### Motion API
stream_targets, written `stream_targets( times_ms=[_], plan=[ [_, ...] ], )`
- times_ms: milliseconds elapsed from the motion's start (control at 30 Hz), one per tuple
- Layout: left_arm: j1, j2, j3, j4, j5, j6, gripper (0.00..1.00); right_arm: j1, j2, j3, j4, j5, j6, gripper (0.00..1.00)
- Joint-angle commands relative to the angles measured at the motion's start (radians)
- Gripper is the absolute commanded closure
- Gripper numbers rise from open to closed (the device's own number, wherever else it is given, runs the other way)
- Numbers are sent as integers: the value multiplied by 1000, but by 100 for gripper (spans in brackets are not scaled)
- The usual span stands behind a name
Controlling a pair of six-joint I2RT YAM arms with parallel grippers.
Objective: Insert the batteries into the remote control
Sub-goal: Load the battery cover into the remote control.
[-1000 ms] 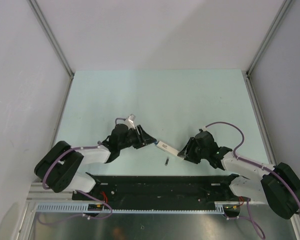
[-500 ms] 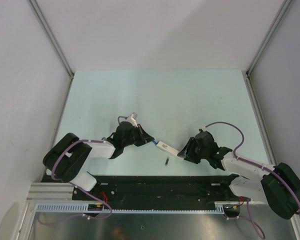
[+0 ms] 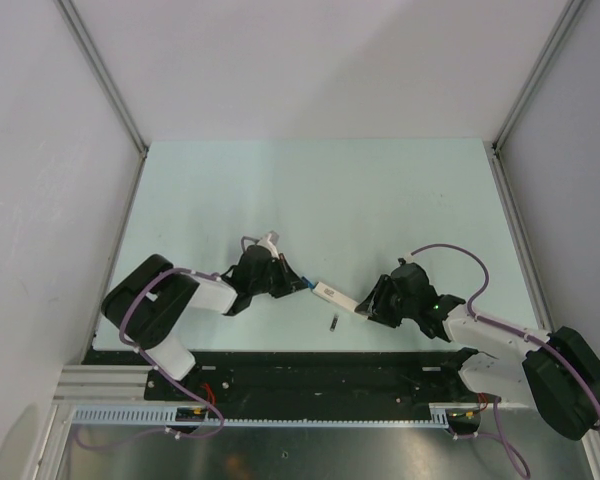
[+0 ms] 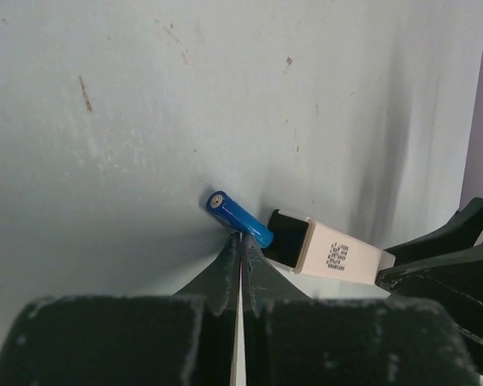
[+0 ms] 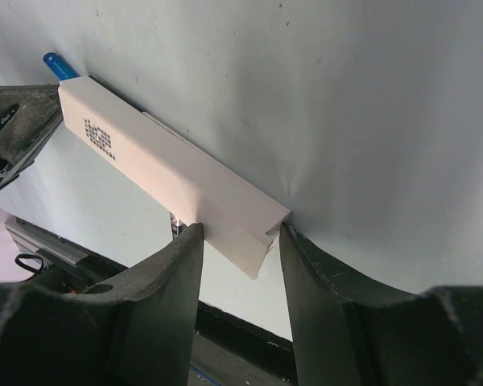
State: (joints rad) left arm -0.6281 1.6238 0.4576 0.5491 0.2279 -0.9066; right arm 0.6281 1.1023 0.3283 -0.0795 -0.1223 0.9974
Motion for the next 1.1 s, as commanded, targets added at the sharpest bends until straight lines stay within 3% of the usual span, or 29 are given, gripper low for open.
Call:
stream_targets(
  times_ms=[0, 433, 1067],
  plan=[
    [-9, 30, 44, 5, -1, 12, 100, -7, 34, -55, -148, 70, -49, 52],
    [-15, 51, 58, 14, 11, 11, 100, -7, 68, -46, -146, 69, -49, 52],
    [-27, 87, 16, 163, 62, -28, 100, -2, 129, -11, -166, 70, -51, 53]
  ],
)
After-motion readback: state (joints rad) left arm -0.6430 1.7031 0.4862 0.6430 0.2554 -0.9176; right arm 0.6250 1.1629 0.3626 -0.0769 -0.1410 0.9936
